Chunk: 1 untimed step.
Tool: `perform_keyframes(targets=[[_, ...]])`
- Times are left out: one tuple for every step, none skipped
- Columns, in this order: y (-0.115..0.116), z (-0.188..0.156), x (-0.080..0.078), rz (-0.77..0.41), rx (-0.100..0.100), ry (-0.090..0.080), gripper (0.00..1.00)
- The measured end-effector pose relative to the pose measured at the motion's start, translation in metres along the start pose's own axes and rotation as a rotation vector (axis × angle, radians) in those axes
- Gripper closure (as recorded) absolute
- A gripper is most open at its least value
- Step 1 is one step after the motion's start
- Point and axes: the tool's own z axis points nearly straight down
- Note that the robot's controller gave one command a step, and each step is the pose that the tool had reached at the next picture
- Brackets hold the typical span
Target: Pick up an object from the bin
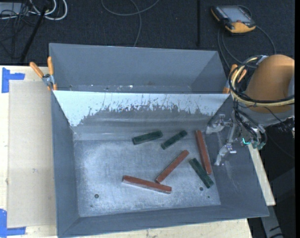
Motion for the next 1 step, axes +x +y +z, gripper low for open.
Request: perform_keyframes(targets=[[0.0003, -0.0048, -0.0018, -0.003, 0.002, -0.007, 0.0]])
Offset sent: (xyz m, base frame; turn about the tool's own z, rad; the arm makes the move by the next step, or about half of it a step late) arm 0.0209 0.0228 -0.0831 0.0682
